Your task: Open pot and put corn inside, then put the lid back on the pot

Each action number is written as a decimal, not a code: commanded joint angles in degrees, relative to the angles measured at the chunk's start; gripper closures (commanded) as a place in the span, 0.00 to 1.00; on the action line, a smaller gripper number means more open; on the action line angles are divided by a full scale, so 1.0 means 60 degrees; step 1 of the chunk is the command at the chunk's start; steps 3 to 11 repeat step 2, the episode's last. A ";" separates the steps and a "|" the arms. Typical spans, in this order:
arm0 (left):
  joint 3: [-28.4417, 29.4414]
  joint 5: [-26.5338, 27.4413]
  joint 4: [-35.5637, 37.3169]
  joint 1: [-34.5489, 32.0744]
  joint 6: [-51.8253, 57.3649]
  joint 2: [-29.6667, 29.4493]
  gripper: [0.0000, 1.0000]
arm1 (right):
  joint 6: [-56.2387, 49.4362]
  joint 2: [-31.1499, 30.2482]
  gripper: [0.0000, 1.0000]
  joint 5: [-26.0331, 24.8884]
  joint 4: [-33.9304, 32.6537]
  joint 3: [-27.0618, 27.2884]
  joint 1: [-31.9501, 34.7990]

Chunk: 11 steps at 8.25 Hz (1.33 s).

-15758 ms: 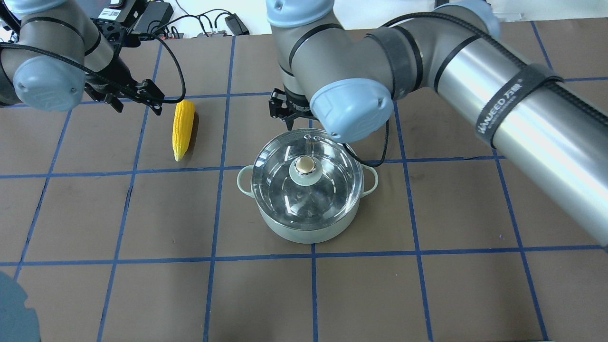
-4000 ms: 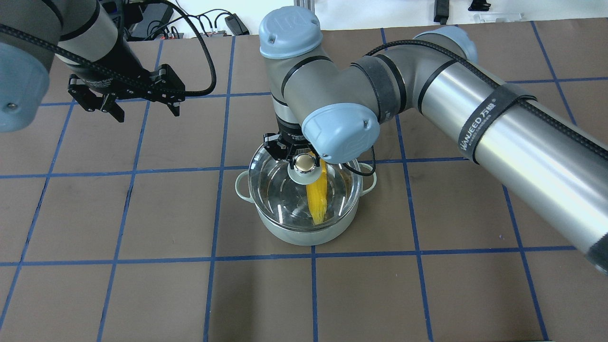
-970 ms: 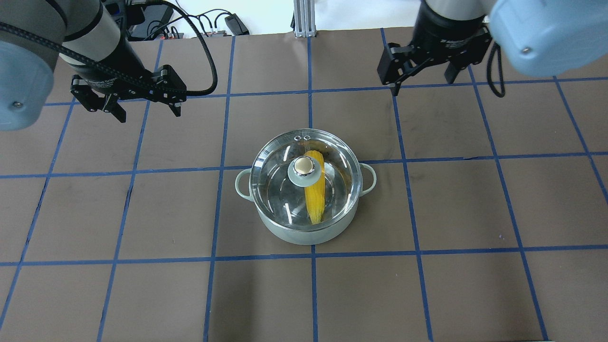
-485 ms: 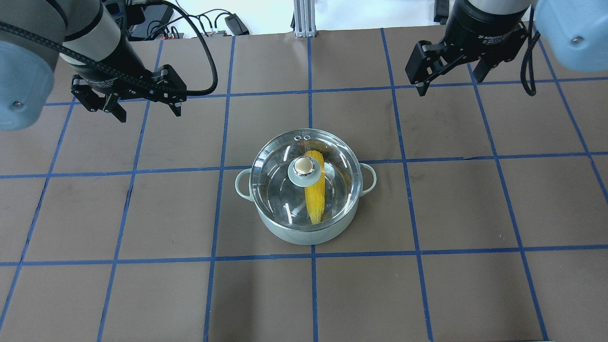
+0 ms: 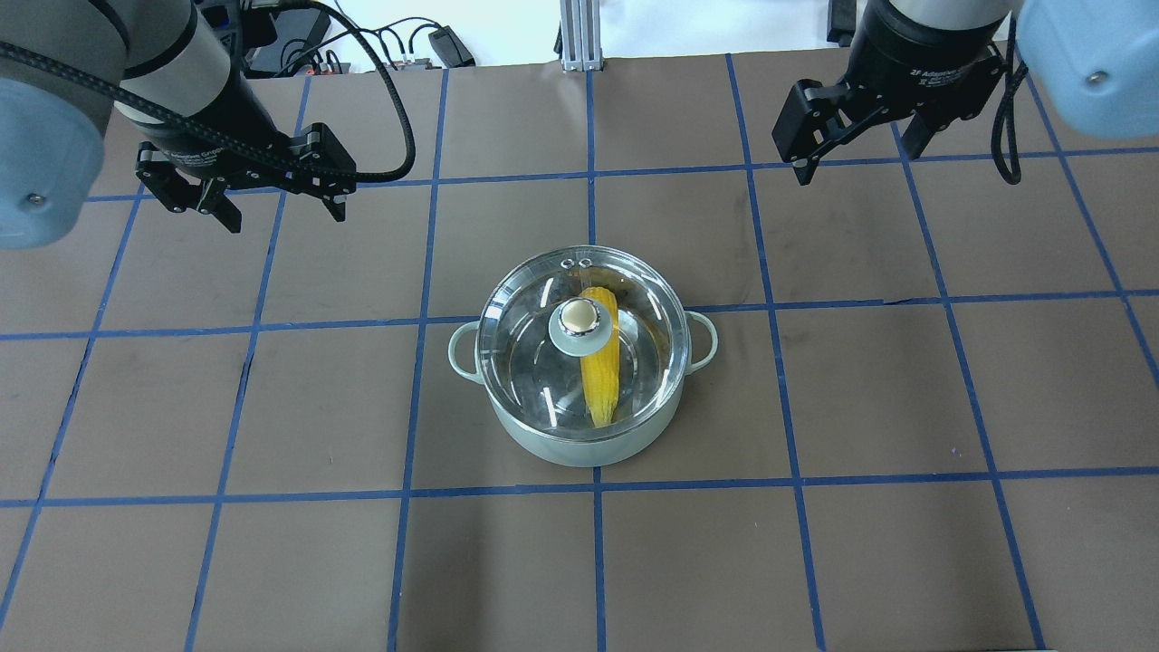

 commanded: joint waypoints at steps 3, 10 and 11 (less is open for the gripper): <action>0.0000 0.0000 0.0005 0.0000 0.0001 -0.0001 0.00 | -0.0004 0.0001 0.00 0.0014 -0.0021 0.0005 0.0000; 0.0000 0.0000 0.0005 0.0000 0.0001 -0.0001 0.00 | -0.0004 0.0001 0.00 0.0014 -0.0021 0.0005 0.0000; 0.0000 0.0000 0.0005 0.0000 0.0001 -0.0001 0.00 | -0.0004 0.0001 0.00 0.0014 -0.0021 0.0005 0.0000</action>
